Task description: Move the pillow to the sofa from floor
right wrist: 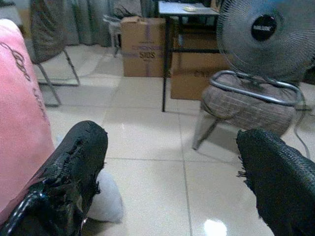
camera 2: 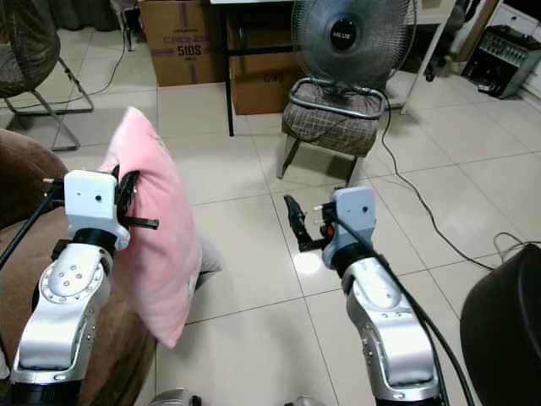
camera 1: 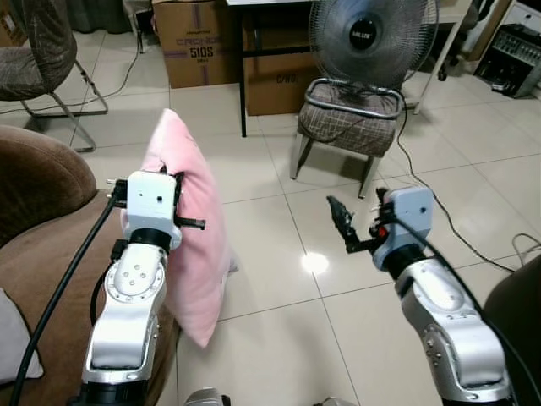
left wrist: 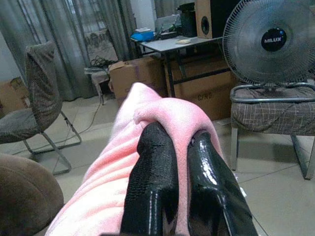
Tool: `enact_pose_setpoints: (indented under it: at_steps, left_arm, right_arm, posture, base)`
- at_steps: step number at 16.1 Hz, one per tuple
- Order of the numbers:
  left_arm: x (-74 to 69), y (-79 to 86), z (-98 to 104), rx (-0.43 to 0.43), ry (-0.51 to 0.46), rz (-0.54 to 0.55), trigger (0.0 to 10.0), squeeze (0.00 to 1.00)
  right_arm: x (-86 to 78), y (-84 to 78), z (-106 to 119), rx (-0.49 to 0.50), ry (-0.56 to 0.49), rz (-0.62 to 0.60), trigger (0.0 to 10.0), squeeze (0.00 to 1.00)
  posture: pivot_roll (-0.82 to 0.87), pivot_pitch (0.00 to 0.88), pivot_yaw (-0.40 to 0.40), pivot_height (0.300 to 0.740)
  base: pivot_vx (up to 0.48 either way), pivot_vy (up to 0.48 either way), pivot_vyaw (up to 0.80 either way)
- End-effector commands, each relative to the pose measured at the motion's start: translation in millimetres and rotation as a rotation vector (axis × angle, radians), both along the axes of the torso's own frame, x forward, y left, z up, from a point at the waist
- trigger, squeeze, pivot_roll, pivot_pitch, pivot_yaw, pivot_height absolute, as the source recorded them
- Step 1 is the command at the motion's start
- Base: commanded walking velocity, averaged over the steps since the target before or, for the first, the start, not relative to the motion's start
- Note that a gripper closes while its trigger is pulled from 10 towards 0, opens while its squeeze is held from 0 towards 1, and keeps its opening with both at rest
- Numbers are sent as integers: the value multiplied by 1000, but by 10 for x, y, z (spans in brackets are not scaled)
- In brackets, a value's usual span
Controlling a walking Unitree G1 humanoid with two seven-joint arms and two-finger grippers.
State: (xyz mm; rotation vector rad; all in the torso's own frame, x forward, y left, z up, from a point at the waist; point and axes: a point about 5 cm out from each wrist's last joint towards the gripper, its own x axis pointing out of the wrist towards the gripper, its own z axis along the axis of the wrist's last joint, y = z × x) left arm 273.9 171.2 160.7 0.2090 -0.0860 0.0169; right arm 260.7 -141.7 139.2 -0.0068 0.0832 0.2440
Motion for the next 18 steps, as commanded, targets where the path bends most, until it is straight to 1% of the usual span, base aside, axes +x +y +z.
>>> enact_pose_setpoints:
  at_steps: [1,3,5,7,8,10,11,13,15,16,18]
  left_arm:
    - [32,16,79,-3,-26,-5,10000,0]
    - [66,23,71,-3,-16,-14,10000,0]
    - [123,43,105,0,-22,-10,10000,0]
    - [142,128,82,-34,-11,61,10000,0]
    - [123,135,75,-52,-11,66,10000,0]
    - [51,122,49,-66,-8,62,10000,0]
    - [51,124,38,-59,-3,62,10000,0]
    - [89,119,25,-42,5,52,10000,0]
    - [108,80,17,-46,12,35,10000,0]
    - [113,45,11,-44,15,22,10000,0]
    - [132,-1,30,-39,1,-3,10000,0]
  right_arm:
    - [9,1,12,-13,-8,-13,10000,0]
    - [2,-3,-3,-12,-12,-25,10000,0]
    - [17,14,12,-12,-20,-31,10000,0]
    - [54,21,33,-19,-30,-23,10000,0]
    - [64,18,36,-22,-30,-16,10000,0]
    - [86,11,33,-41,-26,16,10000,0]
    - [102,12,31,-46,-25,19,10000,0]
    - [107,28,40,-46,-27,20,10000,0]
    - [81,24,31,-49,-24,21,10000,0]
    - [74,-4,19,-55,-21,10,10000,0]
    - [71,-34,27,-49,-26,-15,10000,0]
  posture:
    - [30,0,15,740]
    - [32,0,29,740]
    - [30,0,25,740]
    - [32,0,11,740]
    - [43,0,-12,740]
    - [54,0,-27,740]
    - [54,0,-32,740]
    - [45,0,-30,740]
    - [32,0,-21,740]
    - [21,0,-6,740]
    - [18,0,-1,740]
  base:
    - [0,0,0]
    - [0,0,0]
    - [0,0,0]
    - [0,0,0]
    - [0,0,0]
    - [0,0,0]
    - [0,0,0]
    - [0,0,0]
    - [0,317,0]
    - [0,375,0]
    - [0,0,0]
